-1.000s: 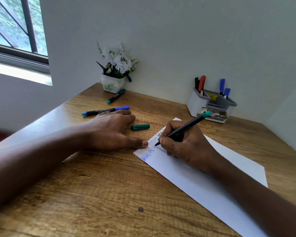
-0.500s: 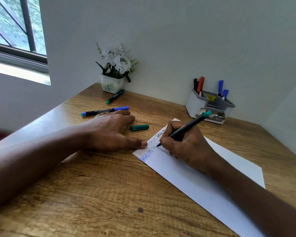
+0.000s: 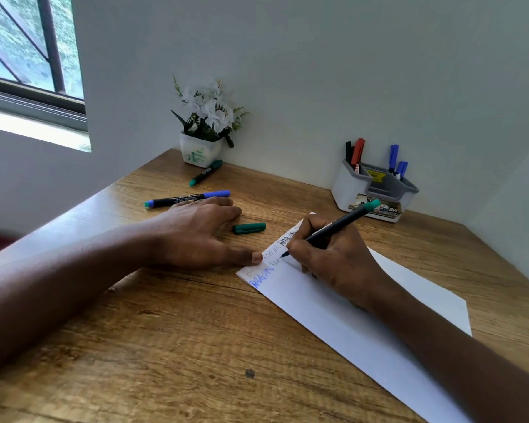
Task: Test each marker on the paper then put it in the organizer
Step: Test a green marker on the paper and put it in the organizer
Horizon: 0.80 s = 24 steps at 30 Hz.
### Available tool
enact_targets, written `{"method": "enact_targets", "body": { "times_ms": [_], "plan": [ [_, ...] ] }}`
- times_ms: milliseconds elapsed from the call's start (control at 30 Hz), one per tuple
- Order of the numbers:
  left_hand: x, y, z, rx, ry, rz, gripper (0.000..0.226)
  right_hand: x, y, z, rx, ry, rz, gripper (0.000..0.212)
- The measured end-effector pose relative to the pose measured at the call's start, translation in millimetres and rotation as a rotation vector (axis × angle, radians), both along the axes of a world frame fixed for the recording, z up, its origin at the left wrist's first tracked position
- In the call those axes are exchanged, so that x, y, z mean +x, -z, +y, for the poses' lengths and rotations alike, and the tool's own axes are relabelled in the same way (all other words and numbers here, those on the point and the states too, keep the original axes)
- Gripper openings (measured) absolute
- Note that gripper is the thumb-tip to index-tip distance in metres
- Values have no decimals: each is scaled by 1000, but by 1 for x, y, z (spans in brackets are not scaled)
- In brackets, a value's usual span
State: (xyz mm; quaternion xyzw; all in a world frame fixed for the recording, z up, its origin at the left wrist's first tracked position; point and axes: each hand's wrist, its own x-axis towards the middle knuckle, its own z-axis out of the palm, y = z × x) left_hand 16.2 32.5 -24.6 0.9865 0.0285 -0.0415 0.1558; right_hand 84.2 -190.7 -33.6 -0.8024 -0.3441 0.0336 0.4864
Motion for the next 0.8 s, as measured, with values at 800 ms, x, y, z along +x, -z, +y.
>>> {"method": "enact_targets", "body": {
  "times_ms": [800],
  "plan": [
    [-3, -2, -2, 0, 3, -4, 113, 3, 2, 1, -49, 55, -44, 17]
  ]
}}
